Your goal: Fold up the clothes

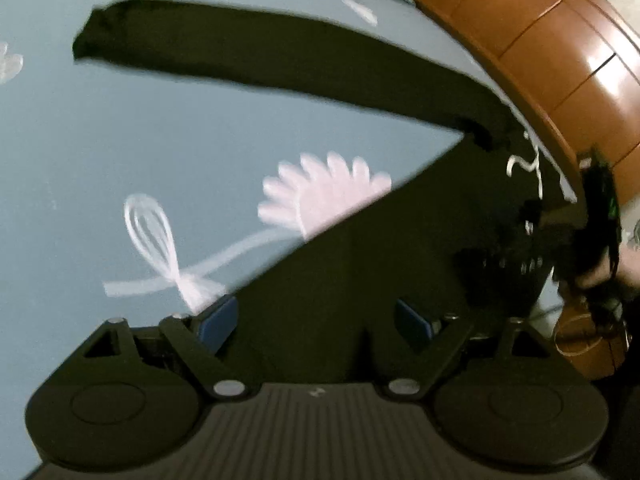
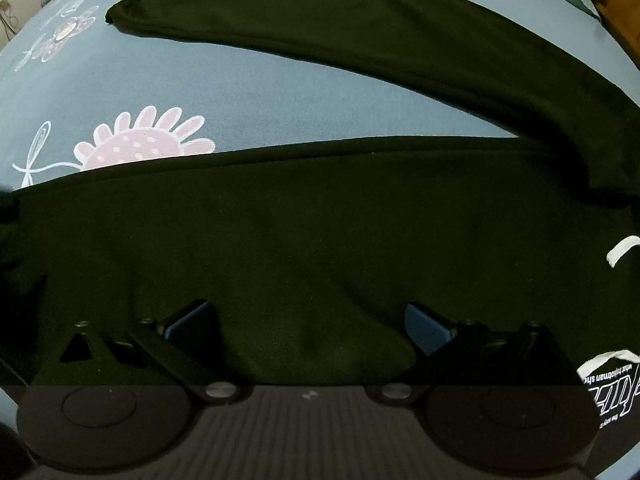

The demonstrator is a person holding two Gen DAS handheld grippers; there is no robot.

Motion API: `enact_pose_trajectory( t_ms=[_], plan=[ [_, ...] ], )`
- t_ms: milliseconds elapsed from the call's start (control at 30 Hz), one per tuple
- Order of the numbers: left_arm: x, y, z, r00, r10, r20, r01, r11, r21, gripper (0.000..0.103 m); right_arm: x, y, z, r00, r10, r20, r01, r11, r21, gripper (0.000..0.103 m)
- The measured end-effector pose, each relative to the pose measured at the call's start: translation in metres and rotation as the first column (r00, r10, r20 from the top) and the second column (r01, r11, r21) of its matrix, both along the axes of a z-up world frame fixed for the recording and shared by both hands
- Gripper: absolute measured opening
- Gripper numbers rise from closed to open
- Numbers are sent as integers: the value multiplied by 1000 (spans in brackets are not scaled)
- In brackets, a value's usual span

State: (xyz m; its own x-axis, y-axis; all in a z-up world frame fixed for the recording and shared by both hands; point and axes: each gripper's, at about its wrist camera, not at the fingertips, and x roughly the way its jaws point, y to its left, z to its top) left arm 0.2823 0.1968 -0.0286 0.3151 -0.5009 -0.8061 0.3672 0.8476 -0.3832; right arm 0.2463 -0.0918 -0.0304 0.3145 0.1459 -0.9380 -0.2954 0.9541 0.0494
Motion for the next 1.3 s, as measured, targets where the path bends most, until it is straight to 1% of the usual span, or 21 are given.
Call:
enact_pose_trajectory(
  t_ms=[67, 200, 333, 500, 733, 867, 1000, 1100, 1233, 1300],
  plan=[
    [7, -5, 1, 1000, -18, 9, 18, 1000, 1, 85, 1, 0, 0, 1000, 0, -3, 0, 1000, -1, 103],
    [7, -24, -5, 996, -81, 22, 80, 996, 39, 85, 1, 0, 1, 1000, 1, 2, -1, 1000, 1, 103],
    [8, -38, -6, 994, -103, 28, 102, 994, 43, 85, -2, -2, 1, 1000, 3, 25, -3, 1000, 10, 103],
    [9, -58, -5, 988, -132, 82, 126, 989, 74, 85, -9, -3, 2, 998, -18, 66, 17, 1000, 18, 103],
    [17, -72, -10, 995, -82, 62, 77, 994, 79, 85, -11, -3, 2, 996, -14, 89, 11, 1000, 29, 103],
    [18, -76, 0, 995, -44, 88, 35, 994, 100, 85, -16, -5, 2, 992, -10, 124, 5, 999, 40, 103],
    [17, -79, 10, 993, 0, 117, -14, 993, 121, 85, -12, -4, 4, 993, 20, 114, -25, 999, 36, 103],
    [21, -79, 12, 992, 41, 116, -55, 991, 125, 85, -6, -6, 11, 992, 37, 124, -44, 998, 55, 103],
    [36, -82, 17, 987, 79, 138, -98, 986, 135, 84, 1, -17, 27, 983, 26, 179, -48, 992, 118, 103],
    [45, -85, 20, 984, 90, 153, -111, 985, 129, 84, 4, -25, 36, 977, 22, 211, -49, 991, 127, 103]
  ],
)
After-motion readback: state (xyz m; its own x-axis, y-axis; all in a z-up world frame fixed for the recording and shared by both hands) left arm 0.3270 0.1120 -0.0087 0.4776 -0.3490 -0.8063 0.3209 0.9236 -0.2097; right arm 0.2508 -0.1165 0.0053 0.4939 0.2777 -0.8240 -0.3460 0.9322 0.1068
